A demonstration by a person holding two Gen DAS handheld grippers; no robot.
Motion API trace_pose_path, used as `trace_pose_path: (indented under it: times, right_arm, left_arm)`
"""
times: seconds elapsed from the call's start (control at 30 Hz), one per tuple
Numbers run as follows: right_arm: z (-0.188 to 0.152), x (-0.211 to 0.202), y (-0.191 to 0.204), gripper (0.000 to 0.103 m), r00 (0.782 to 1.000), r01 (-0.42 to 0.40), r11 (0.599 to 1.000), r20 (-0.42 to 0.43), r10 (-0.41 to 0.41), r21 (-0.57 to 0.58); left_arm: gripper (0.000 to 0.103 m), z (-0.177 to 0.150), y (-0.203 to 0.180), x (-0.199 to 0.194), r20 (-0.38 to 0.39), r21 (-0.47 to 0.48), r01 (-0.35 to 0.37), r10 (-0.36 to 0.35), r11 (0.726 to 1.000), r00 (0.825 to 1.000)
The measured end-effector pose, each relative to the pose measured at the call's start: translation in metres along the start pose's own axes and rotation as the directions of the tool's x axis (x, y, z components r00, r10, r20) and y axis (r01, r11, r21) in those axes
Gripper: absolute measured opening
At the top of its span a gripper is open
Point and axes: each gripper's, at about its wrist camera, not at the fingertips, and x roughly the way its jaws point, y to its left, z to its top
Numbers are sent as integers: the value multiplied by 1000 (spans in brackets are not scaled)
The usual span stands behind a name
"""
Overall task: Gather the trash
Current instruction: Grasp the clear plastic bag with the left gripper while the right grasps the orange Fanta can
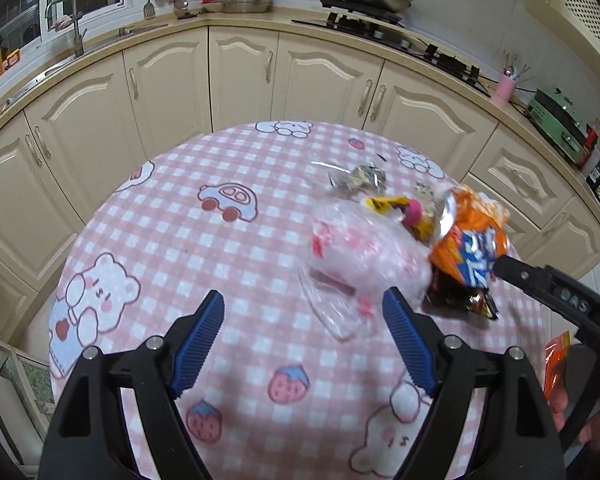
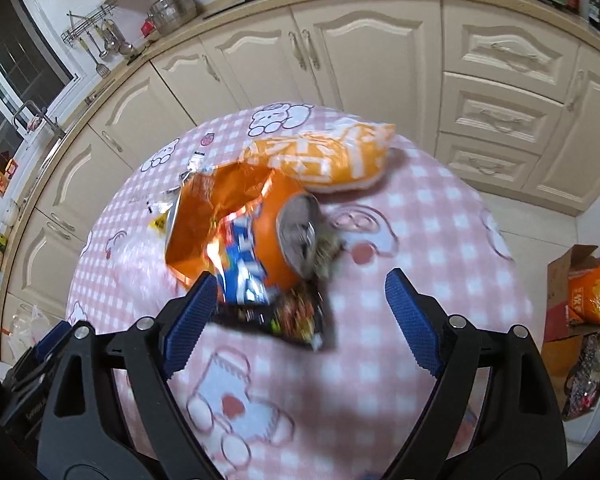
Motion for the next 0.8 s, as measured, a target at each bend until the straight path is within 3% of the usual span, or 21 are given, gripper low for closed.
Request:
trace_pose_path:
  times: [0.1,0.27,0.3,0.33,0.4,0.57,0.73,0.77,0.8]
  right_arm:
    - [10,21,-1,85,999,17,1000,-30,-17,20]
    - [19,41,-11,84,998,-43,996,-37,46,78]
    - [20,41,-11,79,998,-49,996,-27,51,73]
    - [20,41,-9,60,998,-55,997,-15,56,58]
    - [20,40,-8,50,998,-56,998,-4,56,39]
    - [17,33,-17,50,997,-72,997,24,71,42]
    - [14,18,-31,50,994,-92,994,66,88,62]
    - [13,13,-33,50,993,-94,994,76,89,62]
    - [13,10,-35,50,993,-93,994,83,88,60]
  left_arm:
    - [80,7,4,11,-23,-11,11,-11,1000,1000]
    - [81,19,6,32,-72,-25,42,-43,999,996]
    - [81,21,5,36,-81,-26,49,-51,998,995]
    - [81,24,4,41,-94,-28,58,-61,998,994]
    - [82,29,0,48,-110,-29,69,-72,997,991]
    - [82,43,-11,72,-142,-34,124,-128,992,982]
    - [80,45,-15,106,-202,-93,193,-208,977,957]
    - [63,45,-13,101,-168,-106,206,-221,973,961]
    - [59,45,-13,98,-167,-107,225,-241,968,956]
